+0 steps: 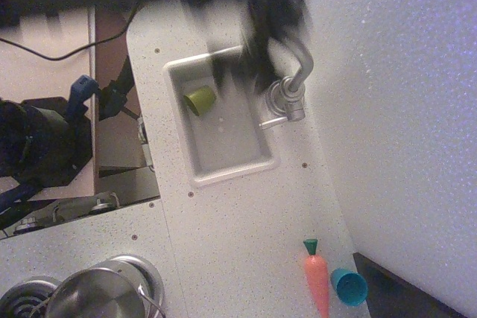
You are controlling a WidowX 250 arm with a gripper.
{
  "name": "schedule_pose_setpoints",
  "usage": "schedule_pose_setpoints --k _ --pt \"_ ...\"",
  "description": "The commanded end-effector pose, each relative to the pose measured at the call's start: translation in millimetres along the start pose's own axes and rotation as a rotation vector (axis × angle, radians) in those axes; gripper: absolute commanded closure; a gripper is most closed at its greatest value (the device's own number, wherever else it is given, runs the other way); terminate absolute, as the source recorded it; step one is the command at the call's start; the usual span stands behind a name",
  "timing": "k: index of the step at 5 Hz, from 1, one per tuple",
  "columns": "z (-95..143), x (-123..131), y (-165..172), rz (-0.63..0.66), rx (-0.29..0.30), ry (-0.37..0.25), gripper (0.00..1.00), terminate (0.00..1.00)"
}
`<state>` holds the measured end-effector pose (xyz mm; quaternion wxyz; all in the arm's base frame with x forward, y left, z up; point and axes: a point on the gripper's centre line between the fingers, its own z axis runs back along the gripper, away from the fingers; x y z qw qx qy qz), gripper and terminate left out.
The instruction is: Turn faucet left
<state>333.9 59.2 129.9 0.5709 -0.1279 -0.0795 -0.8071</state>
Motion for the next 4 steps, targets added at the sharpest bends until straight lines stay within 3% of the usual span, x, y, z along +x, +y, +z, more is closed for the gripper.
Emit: schedule_pose_setpoints --k 1,3,4 --pt "32 -27 -17 0.028 0.075 0.015 0.0 0.0" --pt "10 -7 -3 -0.025 0.03 0.026 0.0 0.0" --pt "1 -16 -6 0.049 -0.009 0.113 0.0 0.0"
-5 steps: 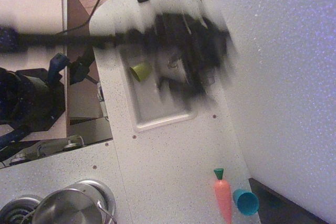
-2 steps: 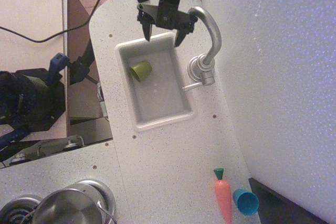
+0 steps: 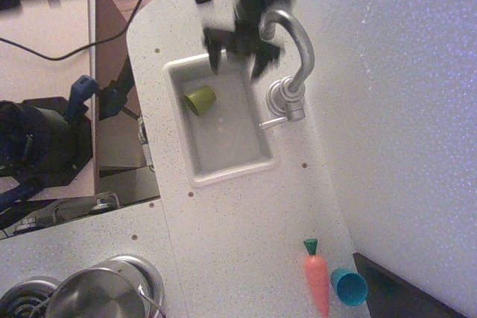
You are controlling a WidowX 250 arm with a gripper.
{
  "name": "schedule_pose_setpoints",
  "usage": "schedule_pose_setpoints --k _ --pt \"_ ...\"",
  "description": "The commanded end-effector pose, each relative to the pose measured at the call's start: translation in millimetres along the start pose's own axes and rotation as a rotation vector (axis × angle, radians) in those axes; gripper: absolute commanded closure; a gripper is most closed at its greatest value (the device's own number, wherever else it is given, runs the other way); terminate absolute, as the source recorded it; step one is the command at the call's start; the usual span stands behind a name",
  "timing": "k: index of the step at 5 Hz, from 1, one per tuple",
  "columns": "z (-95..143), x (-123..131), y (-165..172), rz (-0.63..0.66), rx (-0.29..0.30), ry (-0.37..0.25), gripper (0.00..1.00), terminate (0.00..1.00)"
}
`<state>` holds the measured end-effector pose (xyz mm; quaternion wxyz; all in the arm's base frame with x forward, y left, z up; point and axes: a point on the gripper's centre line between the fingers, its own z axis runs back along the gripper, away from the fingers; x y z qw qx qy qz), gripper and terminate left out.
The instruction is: Turn faucet left
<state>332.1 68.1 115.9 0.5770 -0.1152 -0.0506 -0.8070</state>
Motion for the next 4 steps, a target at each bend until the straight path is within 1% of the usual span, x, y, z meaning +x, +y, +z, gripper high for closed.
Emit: schedule_pose_setpoints --k 1,2,3,4 --pt "26 -39 -2 0.218 0.05 0.146 0.0 0.0" --pt "33 -30 -4 0.187 0.053 0.152 0.0 0.0" --pt "23 -17 2 0.151 0.035 0.141 0.0 0.0" --pt "16 -4 1 0.133 0.011 0.122 0.0 0.0"
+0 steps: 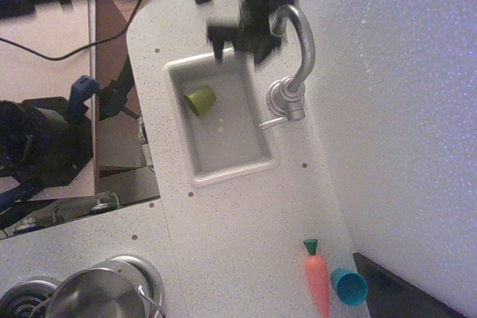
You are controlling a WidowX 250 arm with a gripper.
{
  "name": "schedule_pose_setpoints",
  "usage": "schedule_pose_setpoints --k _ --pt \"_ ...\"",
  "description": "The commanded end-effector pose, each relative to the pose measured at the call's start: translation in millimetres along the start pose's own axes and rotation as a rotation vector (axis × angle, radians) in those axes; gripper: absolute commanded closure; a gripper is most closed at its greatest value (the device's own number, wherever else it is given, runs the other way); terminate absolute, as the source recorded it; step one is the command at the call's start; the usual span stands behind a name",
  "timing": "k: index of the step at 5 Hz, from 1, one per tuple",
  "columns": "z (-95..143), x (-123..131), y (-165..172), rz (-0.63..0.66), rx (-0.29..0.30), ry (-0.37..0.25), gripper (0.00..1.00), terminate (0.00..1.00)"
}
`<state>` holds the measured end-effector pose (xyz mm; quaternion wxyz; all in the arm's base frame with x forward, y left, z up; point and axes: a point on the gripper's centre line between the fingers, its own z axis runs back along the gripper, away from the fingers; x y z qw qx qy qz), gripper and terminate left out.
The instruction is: Turn faucet left
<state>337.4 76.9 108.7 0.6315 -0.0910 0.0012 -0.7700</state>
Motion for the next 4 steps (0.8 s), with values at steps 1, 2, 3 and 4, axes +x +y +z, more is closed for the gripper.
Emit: schedule_pose_setpoints --k 1,2,3,4 --pt "31 49 -21 -0.152 0.073 -0.042 0.0 0.0" --pt "40 93 -17 -0.278 0.07 -0.029 0.0 0.0" --pt "34 96 -15 -0.299 0.038 -0.053 0.0 0.0" --pt "34 96 -15 -0.299 0.038 -0.053 0.0 0.0"
